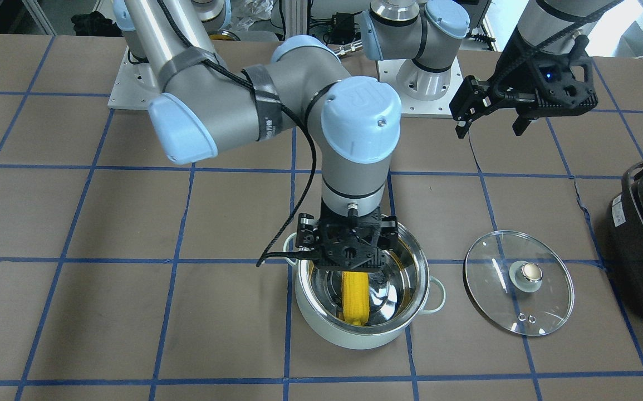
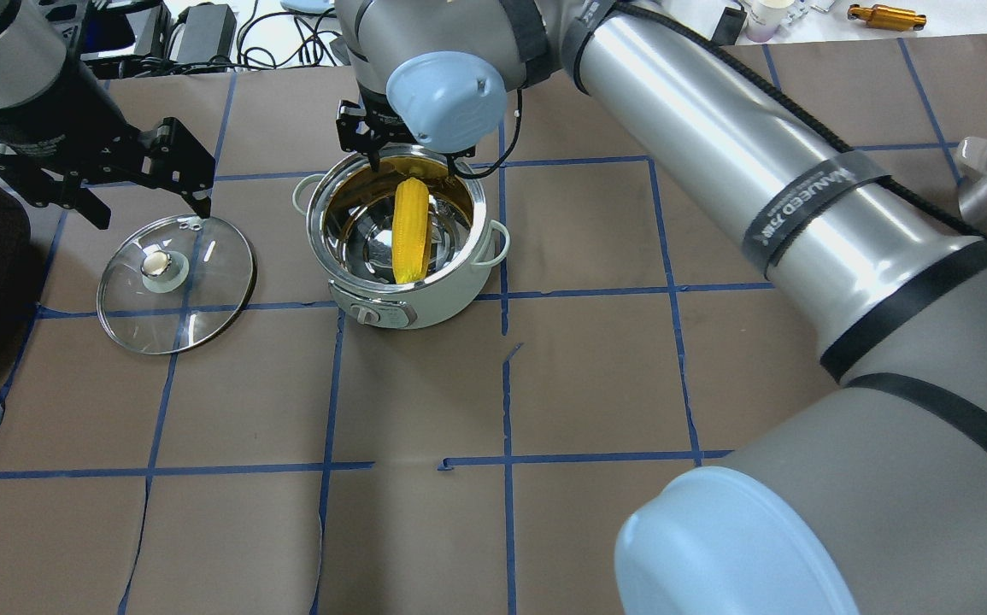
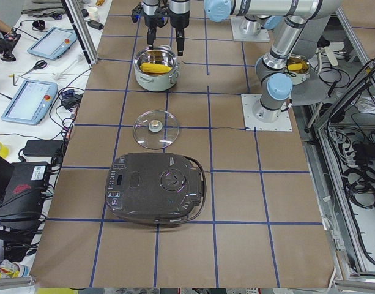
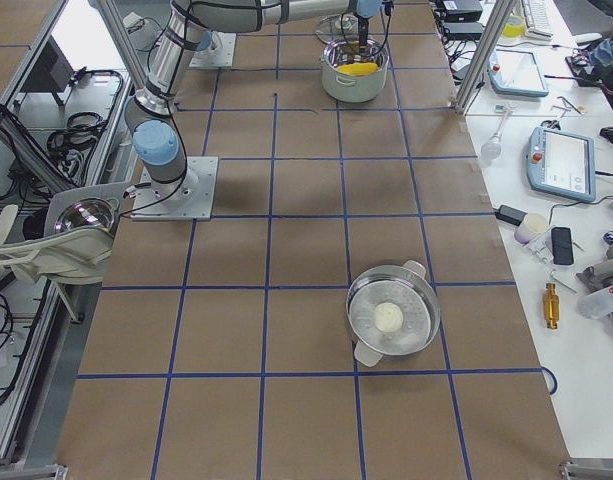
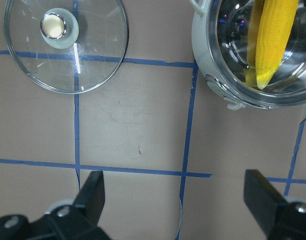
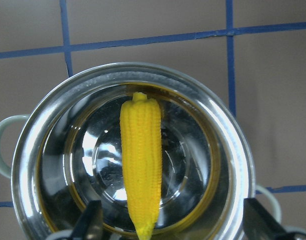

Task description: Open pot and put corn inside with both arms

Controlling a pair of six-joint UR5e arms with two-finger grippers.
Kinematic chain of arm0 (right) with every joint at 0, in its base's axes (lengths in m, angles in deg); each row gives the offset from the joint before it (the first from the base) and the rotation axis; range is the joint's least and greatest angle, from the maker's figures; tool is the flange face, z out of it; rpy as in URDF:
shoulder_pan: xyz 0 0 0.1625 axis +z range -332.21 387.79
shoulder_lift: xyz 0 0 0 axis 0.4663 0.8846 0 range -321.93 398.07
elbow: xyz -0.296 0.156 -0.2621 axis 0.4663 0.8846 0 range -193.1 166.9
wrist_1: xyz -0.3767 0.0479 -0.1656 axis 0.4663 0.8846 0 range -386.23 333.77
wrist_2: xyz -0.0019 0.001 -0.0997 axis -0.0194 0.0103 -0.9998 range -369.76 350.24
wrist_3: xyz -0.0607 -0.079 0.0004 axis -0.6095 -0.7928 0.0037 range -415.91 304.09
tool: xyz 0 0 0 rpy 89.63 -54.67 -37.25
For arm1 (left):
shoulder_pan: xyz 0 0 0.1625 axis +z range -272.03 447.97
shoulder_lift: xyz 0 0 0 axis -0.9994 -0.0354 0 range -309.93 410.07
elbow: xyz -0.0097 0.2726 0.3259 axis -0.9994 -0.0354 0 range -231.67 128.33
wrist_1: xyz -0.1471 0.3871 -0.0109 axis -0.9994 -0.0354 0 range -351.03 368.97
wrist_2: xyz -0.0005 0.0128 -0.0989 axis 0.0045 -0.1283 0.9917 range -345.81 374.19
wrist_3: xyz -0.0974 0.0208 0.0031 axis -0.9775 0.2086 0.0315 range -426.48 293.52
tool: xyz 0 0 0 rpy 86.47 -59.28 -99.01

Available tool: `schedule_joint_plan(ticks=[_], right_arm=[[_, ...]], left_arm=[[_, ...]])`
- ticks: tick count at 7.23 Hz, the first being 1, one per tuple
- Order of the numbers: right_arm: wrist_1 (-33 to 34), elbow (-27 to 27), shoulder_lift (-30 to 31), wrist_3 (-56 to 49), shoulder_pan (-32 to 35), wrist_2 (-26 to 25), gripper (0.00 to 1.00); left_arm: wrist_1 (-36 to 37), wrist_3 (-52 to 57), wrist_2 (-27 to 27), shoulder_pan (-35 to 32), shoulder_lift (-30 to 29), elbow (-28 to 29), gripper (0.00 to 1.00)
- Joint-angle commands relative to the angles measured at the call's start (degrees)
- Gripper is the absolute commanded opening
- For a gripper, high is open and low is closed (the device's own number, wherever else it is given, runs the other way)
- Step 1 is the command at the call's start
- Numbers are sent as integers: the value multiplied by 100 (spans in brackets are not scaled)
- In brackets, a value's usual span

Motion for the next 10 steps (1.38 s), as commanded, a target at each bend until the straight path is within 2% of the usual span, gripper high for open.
schedule_joint_plan(ticks=[1,2,3,4,5,7,10], right_arm=[[-462,-889,1038,-826,-833,0,100],[-454,-1600,1766,-1258,-1316,9,100],[-393,-2407,2373,-2210,-1756,-8,100],[-384,-2963,2875,-2411,-2021,-43,100],[-471,-3213,3176,-2483,-2154,-61,100],[-709,-3242,3302,-2519,-2208,-96,100],[-840,-2978,3320,-2475,-2270,-17,100]], left_arm=[[141,-522,-11,-423,-310,309,100],[247,-586,6,-616,-503,450,100],[265,-578,15,-636,-575,573,100],[274,-544,276,-679,-636,557,100],[283,-508,296,-689,-620,539,100],[283,-403,262,-698,-515,504,100],[300,-394,113,-706,-443,407,100]])
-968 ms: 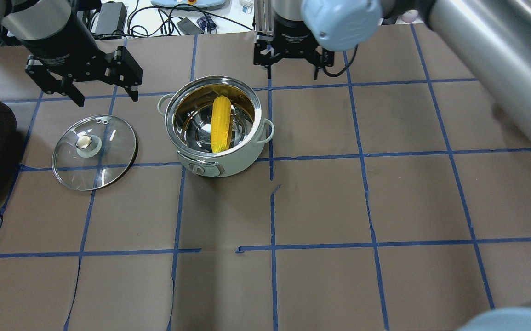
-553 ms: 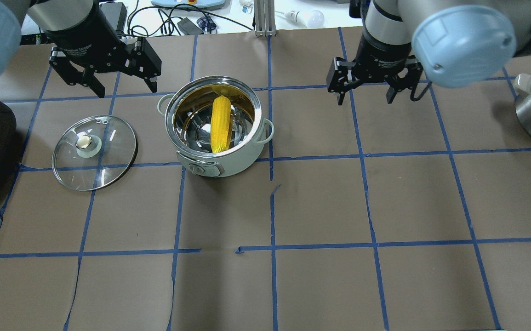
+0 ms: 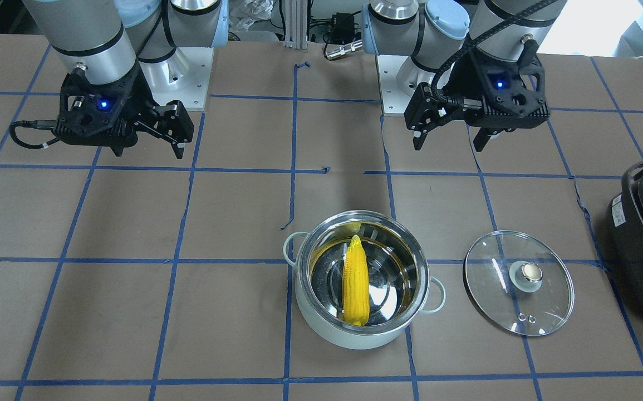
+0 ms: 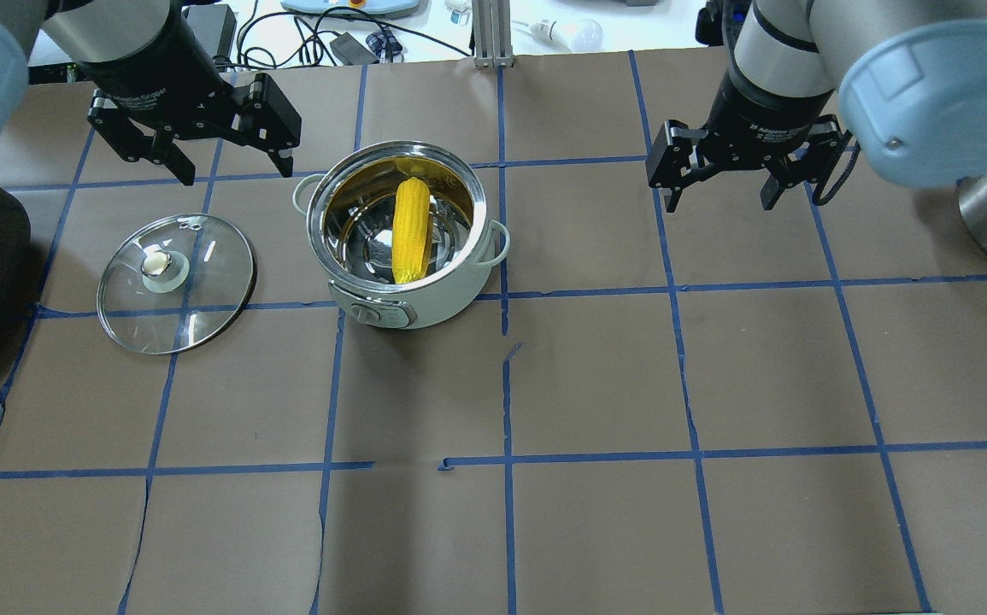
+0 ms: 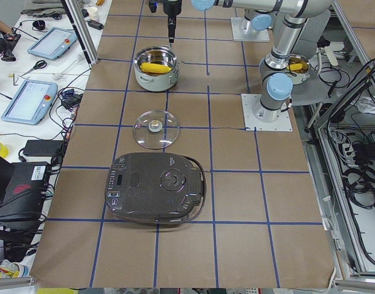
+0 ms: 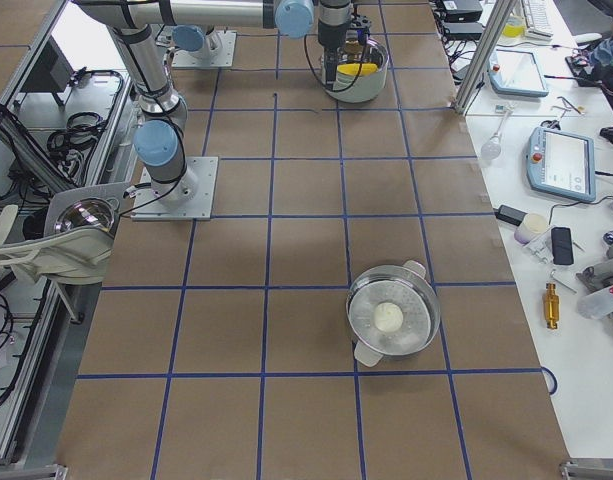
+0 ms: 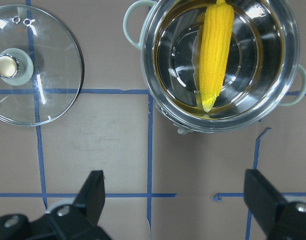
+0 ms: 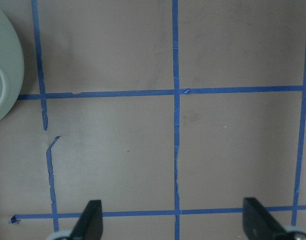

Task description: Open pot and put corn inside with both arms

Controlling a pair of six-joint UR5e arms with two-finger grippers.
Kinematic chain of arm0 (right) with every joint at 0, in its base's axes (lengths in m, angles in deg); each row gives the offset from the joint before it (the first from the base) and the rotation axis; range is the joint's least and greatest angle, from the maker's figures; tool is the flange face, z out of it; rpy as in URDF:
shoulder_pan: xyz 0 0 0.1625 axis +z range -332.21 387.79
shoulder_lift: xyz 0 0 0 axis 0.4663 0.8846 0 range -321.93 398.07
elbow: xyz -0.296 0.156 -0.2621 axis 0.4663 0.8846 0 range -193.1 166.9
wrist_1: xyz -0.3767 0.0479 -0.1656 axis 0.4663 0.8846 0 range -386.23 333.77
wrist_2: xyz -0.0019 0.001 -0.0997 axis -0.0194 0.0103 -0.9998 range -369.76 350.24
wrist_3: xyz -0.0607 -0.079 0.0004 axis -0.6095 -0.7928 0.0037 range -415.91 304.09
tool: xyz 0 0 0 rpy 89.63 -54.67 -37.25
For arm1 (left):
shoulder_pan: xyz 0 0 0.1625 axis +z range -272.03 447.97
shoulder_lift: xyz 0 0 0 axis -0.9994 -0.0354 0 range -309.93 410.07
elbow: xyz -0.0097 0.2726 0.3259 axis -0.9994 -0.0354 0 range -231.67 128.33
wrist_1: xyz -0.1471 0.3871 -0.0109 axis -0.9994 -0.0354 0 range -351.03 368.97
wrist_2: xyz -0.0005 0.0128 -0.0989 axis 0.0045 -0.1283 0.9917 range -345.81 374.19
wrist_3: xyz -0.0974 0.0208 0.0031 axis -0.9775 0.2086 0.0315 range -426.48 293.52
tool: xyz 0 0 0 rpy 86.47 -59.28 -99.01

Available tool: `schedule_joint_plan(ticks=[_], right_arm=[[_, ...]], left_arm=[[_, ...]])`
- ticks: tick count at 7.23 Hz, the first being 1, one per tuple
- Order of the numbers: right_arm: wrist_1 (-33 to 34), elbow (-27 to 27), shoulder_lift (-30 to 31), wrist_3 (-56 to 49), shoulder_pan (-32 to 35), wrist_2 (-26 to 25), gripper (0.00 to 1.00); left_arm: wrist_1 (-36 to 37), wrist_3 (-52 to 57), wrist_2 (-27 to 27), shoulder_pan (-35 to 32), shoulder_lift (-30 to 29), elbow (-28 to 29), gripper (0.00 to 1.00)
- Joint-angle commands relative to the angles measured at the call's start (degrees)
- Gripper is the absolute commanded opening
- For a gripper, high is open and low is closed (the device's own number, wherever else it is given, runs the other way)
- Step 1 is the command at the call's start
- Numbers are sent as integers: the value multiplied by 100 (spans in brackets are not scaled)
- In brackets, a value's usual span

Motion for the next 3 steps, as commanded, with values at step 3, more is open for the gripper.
schedule_joint_plan(ticks=[3], right_arm=[[-88,83,91,7,-26,37,100]], left_arm=[[40,9,-109,-15,-8,-26,100]])
